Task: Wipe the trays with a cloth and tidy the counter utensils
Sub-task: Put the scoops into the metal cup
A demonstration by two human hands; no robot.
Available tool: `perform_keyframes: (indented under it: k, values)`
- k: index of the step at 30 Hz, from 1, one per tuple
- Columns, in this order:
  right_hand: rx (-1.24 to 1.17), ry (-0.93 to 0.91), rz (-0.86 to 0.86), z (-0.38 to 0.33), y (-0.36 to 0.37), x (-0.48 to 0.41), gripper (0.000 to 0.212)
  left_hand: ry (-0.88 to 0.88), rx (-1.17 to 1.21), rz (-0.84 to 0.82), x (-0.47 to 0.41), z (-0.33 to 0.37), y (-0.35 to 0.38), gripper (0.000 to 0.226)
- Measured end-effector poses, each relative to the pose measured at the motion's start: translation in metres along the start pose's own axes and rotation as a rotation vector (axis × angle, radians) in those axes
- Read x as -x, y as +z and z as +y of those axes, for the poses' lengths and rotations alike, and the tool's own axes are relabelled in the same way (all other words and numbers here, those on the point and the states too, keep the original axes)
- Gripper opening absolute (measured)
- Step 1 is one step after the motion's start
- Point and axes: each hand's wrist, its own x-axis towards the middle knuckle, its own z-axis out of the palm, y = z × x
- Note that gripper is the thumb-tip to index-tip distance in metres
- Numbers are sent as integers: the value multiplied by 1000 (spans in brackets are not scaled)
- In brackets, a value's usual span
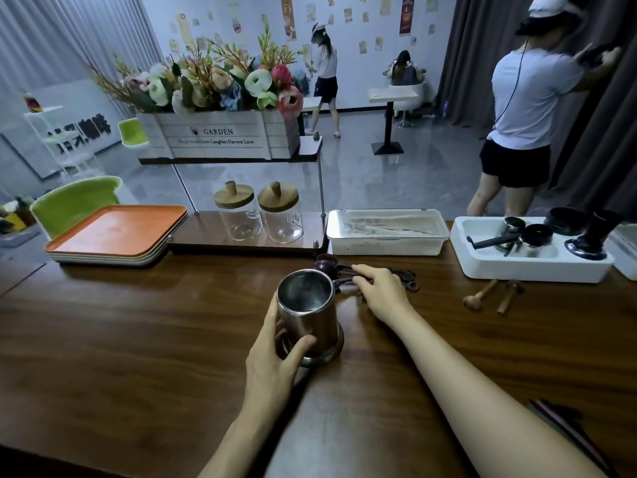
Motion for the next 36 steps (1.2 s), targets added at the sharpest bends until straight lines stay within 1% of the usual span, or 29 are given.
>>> perform_keyframes:
  k: [2, 6, 10, 13, 16, 19, 22, 28, 34, 36]
  values:
    - [50, -2, -7, 1, 1, -7, 33, 0, 5, -3, 0, -1, 0, 90]
    - [173, -68, 48, 2, 0, -13, 29, -7, 1, -8, -1, -2, -1, 92]
    - [267, -97, 23, 4, -2, -14, 25, 11, -1, -12, -1, -1, -1, 94]
    - [280, -119, 32, 5, -4, -14, 22, 34, 32, -15, 0, 2, -2, 101]
    - [245, -145, 63, 4, -7, -13, 20, 76, 91, 0, -2, 14, -6, 108]
    - [224, -176, 103, -1, -12, -11, 22, 123, 132, 25, -11, 26, -8, 102]
    - [208, -205, 132, -8, -15, -8, 23, 150, 76, 30, -21, 29, -7, 96]
    - [23, -189, 31, -21, -26, 2, 20, 88, 97, 11, -22, 30, -8, 92]
    - [-372, -168, -46, -39, -36, 15, 22, 59, 112, -2, -20, 33, -9, 92]
    - [-489, -140, -70, -49, -40, 20, 20, 60, 116, 1, -19, 33, -9, 92]
